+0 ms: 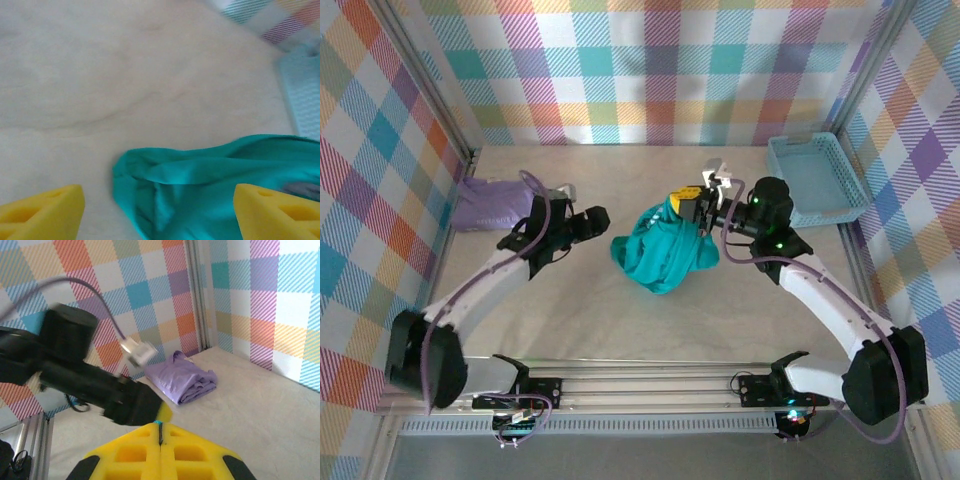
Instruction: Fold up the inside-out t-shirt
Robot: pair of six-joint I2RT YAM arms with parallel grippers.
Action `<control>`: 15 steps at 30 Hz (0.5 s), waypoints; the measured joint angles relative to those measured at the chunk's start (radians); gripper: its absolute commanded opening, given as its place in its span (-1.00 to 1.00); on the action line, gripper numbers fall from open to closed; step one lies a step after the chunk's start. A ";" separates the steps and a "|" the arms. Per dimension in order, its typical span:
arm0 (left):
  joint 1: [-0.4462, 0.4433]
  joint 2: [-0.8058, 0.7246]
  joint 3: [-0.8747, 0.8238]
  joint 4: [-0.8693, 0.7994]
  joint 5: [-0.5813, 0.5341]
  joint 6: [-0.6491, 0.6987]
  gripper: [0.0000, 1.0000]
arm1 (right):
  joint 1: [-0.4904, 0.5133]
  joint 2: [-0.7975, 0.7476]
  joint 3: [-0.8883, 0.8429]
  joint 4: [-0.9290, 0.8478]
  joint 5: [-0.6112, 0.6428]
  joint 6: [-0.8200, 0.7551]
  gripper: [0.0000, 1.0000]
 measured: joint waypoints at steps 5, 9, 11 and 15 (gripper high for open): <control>-0.162 -0.093 -0.027 0.067 0.066 0.051 0.49 | 0.010 0.013 0.000 -0.013 0.040 0.012 -1.00; -0.228 -0.001 -0.016 0.135 0.137 0.086 -0.11 | 0.010 0.021 0.000 -0.009 0.062 0.056 -1.00; -0.233 0.070 -0.002 0.163 0.157 0.083 -0.54 | 0.010 0.022 0.002 -0.014 0.082 0.082 -1.00; -0.233 0.151 0.003 0.183 0.137 0.079 -1.00 | 0.010 0.020 0.031 -0.043 0.164 0.141 -1.00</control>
